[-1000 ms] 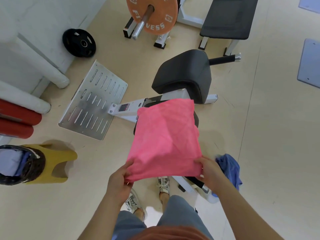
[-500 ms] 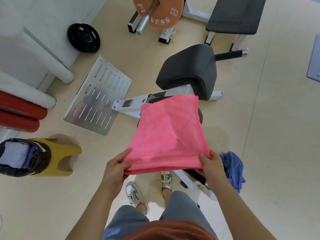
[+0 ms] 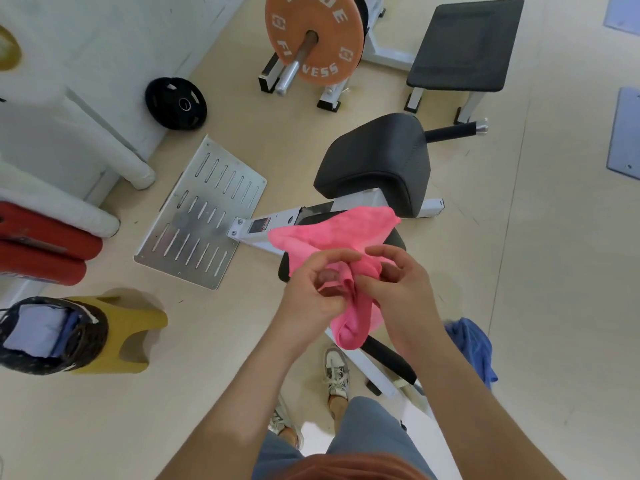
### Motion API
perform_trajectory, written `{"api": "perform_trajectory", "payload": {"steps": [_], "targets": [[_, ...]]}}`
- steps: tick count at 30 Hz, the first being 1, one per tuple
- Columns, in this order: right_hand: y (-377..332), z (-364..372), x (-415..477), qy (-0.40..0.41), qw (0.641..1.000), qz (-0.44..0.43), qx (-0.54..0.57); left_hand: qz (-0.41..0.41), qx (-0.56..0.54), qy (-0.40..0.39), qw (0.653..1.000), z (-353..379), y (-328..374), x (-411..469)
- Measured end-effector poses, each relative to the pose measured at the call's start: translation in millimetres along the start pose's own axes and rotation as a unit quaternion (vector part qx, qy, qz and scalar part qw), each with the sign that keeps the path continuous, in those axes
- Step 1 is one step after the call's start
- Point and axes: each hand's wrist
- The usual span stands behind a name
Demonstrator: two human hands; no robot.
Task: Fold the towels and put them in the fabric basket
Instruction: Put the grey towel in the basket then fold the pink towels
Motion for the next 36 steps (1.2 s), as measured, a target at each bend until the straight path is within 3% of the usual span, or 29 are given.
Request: {"api": "perform_trajectory", "payload": {"steps": [9,12,19,22,24,28,32,36], "targets": [[-14,1,3,0.009,0.996,-0.034,-0.084,0.121,0.169,0.082,0.975,-13,18,0],[-18,0,4,0.005,0.990,-0.052,-0.132,0.118,0.191,0.095,0.970,-14,25,1],[-39,-8,11,-0.105,0.967,-0.104,-0.207,0.119,0.257,0.045,0.958,-15,43,6],[-43,-10,17,-0.101,0.965,-0.137,-0.200,0.153,0.258,0.085,0.950,-14,51,9],[-44,-16,22,-0.091,0.952,-0.148,-0.251,0.177,0.246,0.126,0.944,-15,59,11],[-44,-35,29,-0.112,0.925,-0.088,-0.351,0.235,0.193,0.149,0.941,-24,79,11],[-71,-33,27,-0.108,0.951,-0.087,-0.277,0.233,0.130,0.142,0.953,-30,93,9],[-118,-28,13,-0.201,0.950,-0.144,-0.193,0.304,0.064,0.154,0.938,-38,120,-3]]}}
Point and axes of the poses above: each hand's wrist, its own x-axis towards the middle knuckle, its own z-axis out of the palm, y = z × x, and after that the axes turned 7 degrees about -z, right-handed
